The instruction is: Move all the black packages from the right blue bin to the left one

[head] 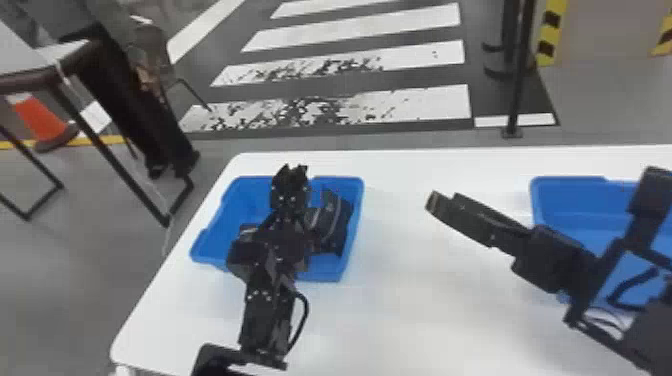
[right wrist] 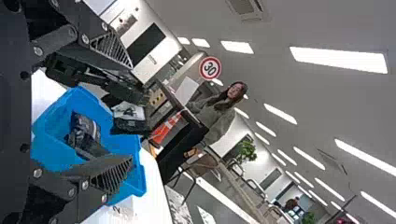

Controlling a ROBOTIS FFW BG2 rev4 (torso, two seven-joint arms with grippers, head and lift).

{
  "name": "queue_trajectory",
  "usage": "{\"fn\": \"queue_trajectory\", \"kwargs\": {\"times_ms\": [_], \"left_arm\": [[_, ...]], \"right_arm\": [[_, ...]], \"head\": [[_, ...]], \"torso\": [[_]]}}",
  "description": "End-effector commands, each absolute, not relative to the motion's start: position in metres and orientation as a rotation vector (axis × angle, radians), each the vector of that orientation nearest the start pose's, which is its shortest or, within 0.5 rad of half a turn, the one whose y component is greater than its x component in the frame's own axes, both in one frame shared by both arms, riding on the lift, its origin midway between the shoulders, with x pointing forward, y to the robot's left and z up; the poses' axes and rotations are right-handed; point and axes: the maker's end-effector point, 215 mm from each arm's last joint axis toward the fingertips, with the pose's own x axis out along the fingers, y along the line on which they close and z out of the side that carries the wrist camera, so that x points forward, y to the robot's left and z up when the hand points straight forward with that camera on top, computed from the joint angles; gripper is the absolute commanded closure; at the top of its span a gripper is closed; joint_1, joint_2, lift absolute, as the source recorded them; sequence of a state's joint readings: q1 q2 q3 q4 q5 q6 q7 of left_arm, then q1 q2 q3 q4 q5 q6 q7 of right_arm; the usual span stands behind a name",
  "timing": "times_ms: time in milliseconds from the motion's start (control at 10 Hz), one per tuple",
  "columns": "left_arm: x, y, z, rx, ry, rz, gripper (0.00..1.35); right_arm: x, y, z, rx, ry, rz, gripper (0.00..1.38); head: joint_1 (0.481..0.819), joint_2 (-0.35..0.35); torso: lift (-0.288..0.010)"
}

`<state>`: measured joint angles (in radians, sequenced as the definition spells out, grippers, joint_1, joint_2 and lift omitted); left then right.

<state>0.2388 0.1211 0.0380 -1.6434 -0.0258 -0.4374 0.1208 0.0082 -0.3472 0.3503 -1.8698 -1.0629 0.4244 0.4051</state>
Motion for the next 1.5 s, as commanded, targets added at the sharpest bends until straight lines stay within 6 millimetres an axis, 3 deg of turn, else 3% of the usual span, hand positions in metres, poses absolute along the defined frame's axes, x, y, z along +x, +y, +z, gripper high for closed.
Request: {"fn": "queue_trajectory", "kwargs": {"times_ms": [0, 100, 200, 300, 500, 600, 800, 1100, 1400], "left_arm": [[0.494, 0.303, -0.312, -0.055, -0.253, 0.133, 0.29], [0.479, 0.3, -0.278, -0.067, -0.322, 0.134, 0.04], [0.465, 0.283, -0.251, -0.065, -0.36, 0.105, 0.13], [0.455, 0.267, -0.237, -0.074, -0.393, 0.077, 0.19], [0.439, 0.247, -0.231, -0.054, -0.405, 0.049, 0.2], [0.43, 0.24, -0.23, 0.002, -0.367, 0.05, 0.2], [0.428, 0.221, -0.251, 0.007, -0.248, 0.018, 0.2], [0.425, 0.227, -0.28, -0.032, -0.108, 0.033, 0.2], [0.425, 0.228, -0.277, -0.051, -0.115, 0.034, 0.2]], "right_arm": [[0.469, -0.021, -0.274, 0.632, 0.208, 0.921, 0.15], [0.48, -0.053, -0.272, 0.549, 0.146, 0.839, 0.15], [0.49, -0.093, -0.276, 0.434, 0.11, 0.74, 0.15], [0.498, -0.142, -0.282, 0.281, 0.088, 0.611, 0.15], [0.487, -0.183, -0.288, 0.167, 0.074, 0.485, 0.15], [0.478, -0.189, -0.297, 0.135, 0.089, 0.451, 0.15], [0.466, -0.195, -0.315, 0.138, 0.118, 0.418, 0.15], [0.459, -0.197, -0.324, 0.115, 0.135, 0.404, 0.16], [0.458, -0.198, -0.318, 0.107, 0.123, 0.399, 0.17]], "head": [[0.695, 0.344], [0.695, 0.338], [0.695, 0.313], [0.695, 0.265], [0.695, 0.137], [0.695, 0.094], [0.695, 0.06], [0.695, 0.031], [0.695, 0.037]], "torso": [[-0.181], [-0.181], [-0.181], [-0.181], [-0.181], [-0.181], [-0.181], [-0.18], [-0.18]]}}
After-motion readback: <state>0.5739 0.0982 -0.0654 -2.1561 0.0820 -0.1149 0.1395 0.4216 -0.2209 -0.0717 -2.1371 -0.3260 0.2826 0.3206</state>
